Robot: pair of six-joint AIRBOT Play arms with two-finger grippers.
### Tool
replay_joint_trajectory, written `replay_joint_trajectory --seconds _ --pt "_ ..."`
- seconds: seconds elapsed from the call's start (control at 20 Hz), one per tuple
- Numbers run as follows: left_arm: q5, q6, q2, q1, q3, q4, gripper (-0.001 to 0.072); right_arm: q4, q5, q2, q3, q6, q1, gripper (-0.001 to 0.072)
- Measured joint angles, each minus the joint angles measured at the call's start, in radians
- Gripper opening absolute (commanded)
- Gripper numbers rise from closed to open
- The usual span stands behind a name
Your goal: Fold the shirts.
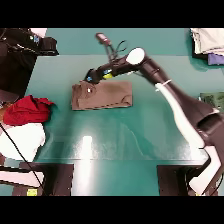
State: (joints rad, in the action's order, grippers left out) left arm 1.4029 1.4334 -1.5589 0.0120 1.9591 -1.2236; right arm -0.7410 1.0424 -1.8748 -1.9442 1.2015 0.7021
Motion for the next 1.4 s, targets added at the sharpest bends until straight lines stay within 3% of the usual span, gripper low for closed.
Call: replay_joint_trajectory --seconds 0.3,0.4,0.65,0.95,1.0,1.15,1.2,1.25,1.4 --pt "0.014 0.000 0.004 -0.004 -0.027 0.017 0.0022 -0.077 0.124 0.206 0.348 0.082 -0.277 0.0555" --pt "0.015 0.000 0.004 -0.004 -0.031 0.023 0.0022 -0.082 0.131 0.246 0.468 0.106 -0.364 0.0714" --pt "0.005 0.000 0.004 -0.005 -0.034 0.035 0.0022 0.010 0.130 0.225 0.651 0.119 -0.470 0.0710" --pt "0.004 0.000 0.004 -0.005 -0.034 0.048 0.0022 0.205 0.105 0.058 0.581 0.068 -0.387 0.0689" --pt "0.004 0.000 0.004 -0.005 -0.034 0.050 0.0022 0.220 0.103 0.028 0.551 0.064 -0.365 0.0666" --pt "0.004 0.000 0.004 -0.005 -0.034 0.052 0.0022 0.249 0.068 -0.050 0.452 0.058 -0.303 0.0346" --pt "0.004 0.000 0.004 -0.005 -0.034 0.053 0.0022 0.260 0.055 -0.069 0.421 0.055 -0.287 0.0113" --pt "0.005 0.000 0.004 -0.005 -0.034 0.053 0.0022 0.267 0.042 -0.082 0.396 0.054 -0.274 0.0024" --pt "0.014 0.000 0.004 -0.005 -0.034 0.054 0.0022 0.266 0.015 -0.101 0.349 0.052 -0.257 0.0021"
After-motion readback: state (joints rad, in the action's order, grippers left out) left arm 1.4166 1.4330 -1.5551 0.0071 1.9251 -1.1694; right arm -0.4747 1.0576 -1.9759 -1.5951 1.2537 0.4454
